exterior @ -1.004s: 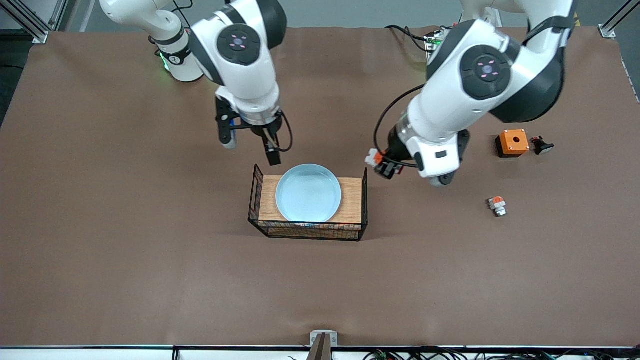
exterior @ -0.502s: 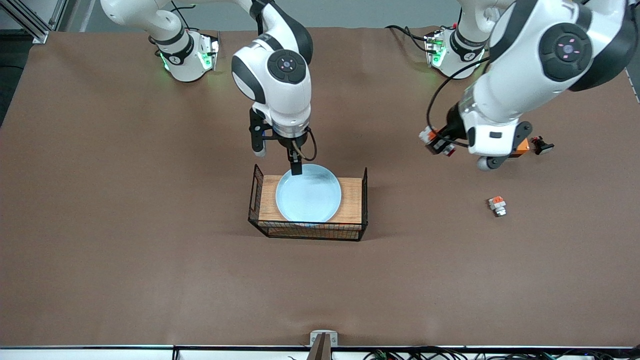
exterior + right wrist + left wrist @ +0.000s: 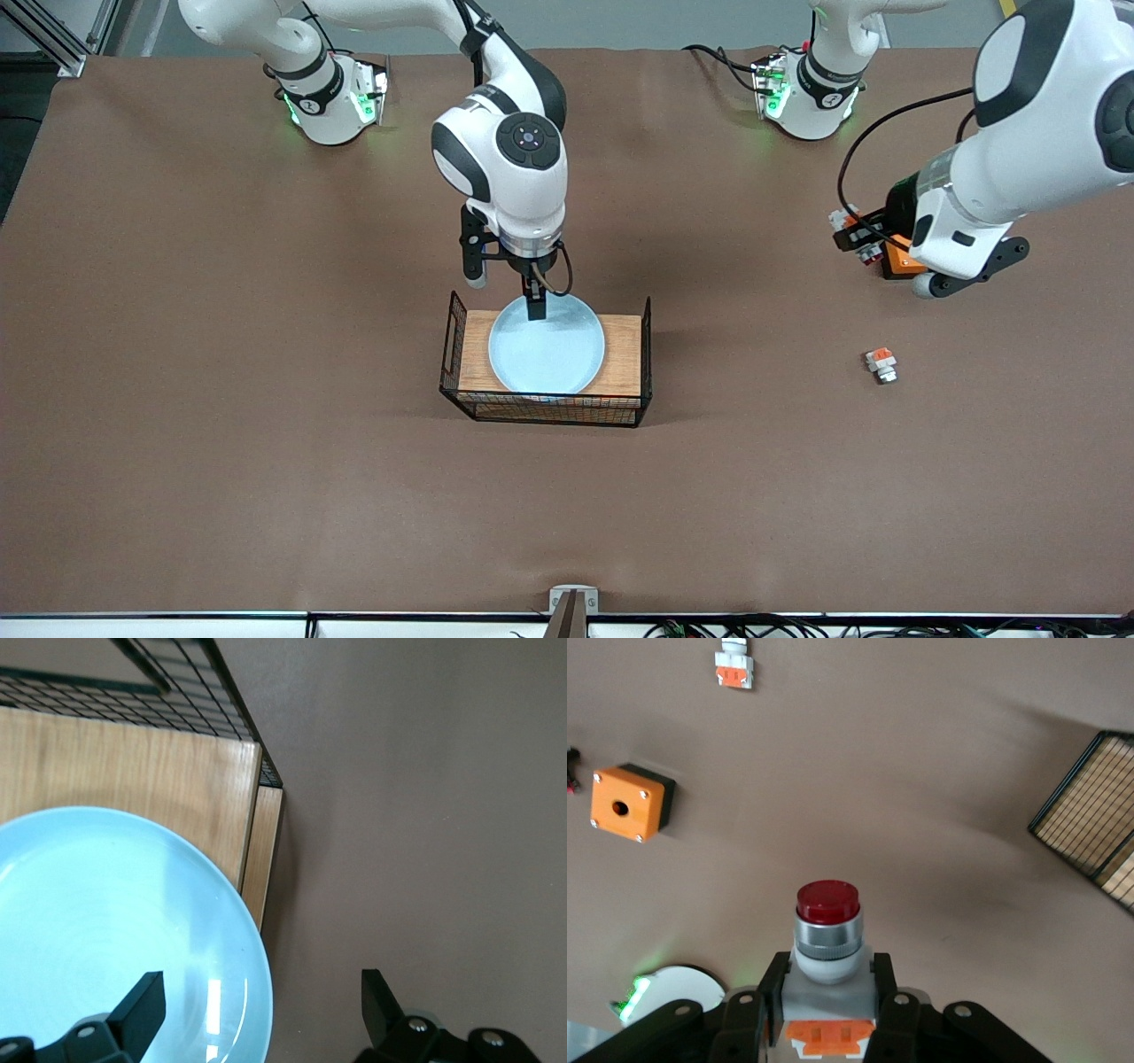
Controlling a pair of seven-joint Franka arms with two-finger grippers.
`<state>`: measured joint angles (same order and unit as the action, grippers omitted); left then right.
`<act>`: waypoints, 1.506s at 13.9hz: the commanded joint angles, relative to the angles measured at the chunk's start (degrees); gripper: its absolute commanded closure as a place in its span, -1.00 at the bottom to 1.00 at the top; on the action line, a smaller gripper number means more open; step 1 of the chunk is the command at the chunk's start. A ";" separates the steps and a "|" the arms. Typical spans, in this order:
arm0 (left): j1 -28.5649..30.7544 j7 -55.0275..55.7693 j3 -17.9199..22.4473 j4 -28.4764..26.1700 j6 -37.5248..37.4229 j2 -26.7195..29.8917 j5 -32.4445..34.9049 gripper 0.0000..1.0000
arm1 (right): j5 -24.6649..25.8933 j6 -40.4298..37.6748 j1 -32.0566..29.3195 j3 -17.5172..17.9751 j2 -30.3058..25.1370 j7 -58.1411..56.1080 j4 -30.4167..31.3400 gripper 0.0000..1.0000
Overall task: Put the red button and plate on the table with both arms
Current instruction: 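Lift the red button with the left gripper while the right gripper reaches the plate, then lower the red button onto the table while the right gripper grasps the plate rim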
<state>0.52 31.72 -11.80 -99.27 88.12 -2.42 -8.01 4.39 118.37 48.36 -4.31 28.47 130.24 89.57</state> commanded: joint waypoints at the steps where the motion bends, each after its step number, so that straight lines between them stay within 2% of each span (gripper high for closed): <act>1: 1.93 -5.34 -0.24 -2.51 0.29 2.60 1.06 0.39 | 1.06 -0.33 1.47 -0.52 2.47 2.39 -2.56 -0.95; 8: 2.99 -21.42 -0.07 -4.00 5.38 3.83 4.23 0.41 | 0.97 -0.33 1.74 -0.52 4.93 4.06 -5.37 -0.80; 11: 3.35 -21.96 -0.24 -10.04 13.00 3.65 4.23 0.41 | 1.06 -0.24 2.52 -0.52 4.93 3.97 -5.46 -0.53; 14: 3.17 -21.96 -0.33 -15.85 21.80 2.16 4.23 0.41 | 1.15 0.02 2.79 -0.52 4.93 3.88 -5.46 -0.34; 16: 3.09 -22.05 -0.42 -18.67 27.34 -1.43 6.49 0.41 | 1.15 0.11 2.97 -0.52 4.85 3.97 -5.46 -0.05; 19: 2.82 -22.31 -0.51 -19.03 31.22 -7.23 8.97 0.40 | 1.15 0.02 2.97 -0.52 4.76 3.80 -5.55 0.42; 21: 2.65 -22.31 -0.51 -19.03 34.21 -10.49 8.97 0.40 | 1.15 -0.07 2.97 -0.52 4.76 3.71 -5.90 0.82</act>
<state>3.19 10.15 -11.96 -118.85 120.36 -10.64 -0.17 4.55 118.64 50.77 -4.42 32.42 132.78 85.21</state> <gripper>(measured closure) 0.586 0.749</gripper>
